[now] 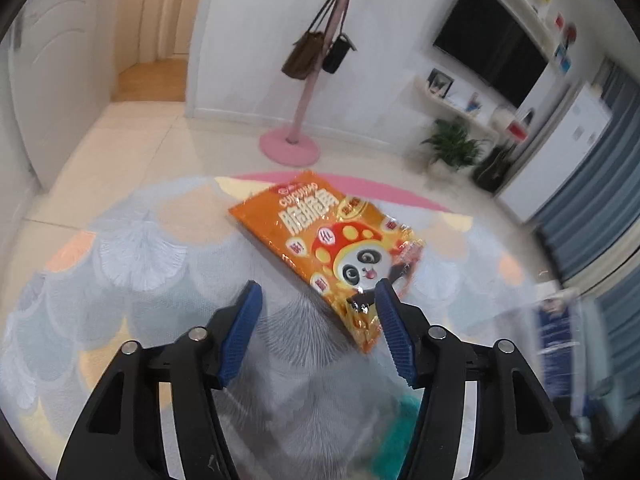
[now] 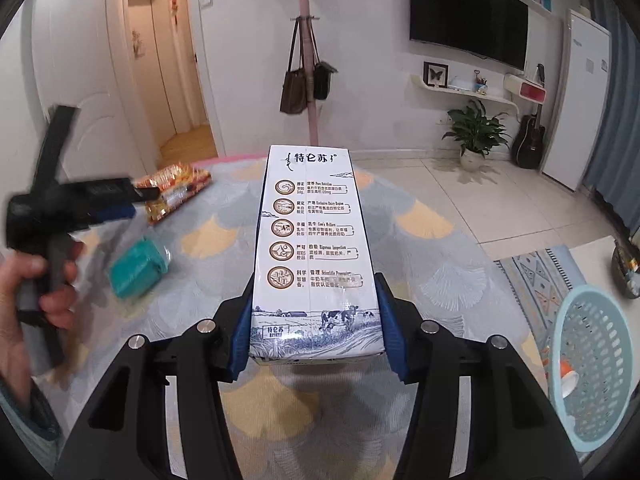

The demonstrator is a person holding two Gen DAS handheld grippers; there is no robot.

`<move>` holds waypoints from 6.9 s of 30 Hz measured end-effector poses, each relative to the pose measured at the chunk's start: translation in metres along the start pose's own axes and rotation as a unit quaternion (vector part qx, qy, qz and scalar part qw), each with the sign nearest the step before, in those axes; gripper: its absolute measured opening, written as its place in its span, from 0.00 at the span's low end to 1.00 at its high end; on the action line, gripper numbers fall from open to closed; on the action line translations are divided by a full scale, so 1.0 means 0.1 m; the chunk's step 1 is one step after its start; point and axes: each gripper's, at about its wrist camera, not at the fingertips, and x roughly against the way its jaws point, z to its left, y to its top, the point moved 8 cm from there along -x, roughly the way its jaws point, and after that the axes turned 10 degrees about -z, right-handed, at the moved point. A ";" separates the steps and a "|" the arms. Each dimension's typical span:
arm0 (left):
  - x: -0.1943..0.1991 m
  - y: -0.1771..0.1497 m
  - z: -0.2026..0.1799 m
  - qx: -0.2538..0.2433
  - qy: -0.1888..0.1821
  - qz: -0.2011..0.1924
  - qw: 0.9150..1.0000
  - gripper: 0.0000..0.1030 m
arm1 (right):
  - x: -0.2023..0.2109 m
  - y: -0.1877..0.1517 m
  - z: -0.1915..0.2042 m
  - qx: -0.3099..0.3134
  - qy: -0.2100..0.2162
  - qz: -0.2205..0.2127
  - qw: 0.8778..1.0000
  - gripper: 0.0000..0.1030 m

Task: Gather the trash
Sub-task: 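Carry snack bag and milk carton over the wastebasket and open both tools, then move the left tool to the teal packet and grasp it, then carry the teal packet over the wastebasket and open the left tool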

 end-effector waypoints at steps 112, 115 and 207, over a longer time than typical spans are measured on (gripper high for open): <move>1.16 -0.23 -0.39 -0.051 -0.038 -0.080 0.995 0.81 | 0.68 -0.27 -0.58 -0.080 -0.048 -0.027 0.995 0.74; 0.99 -0.22 -0.23 -0.045 -0.031 -0.065 0.996 0.81 | 0.60 -0.30 -0.54 -0.072 -0.047 -0.025 0.996 0.74; 0.88 -1.95 -4.34 -0.286 -0.290 0.049 0.912 0.79 | 2.35 -1.16 -3.49 -0.250 -0.300 -0.072 0.918 0.75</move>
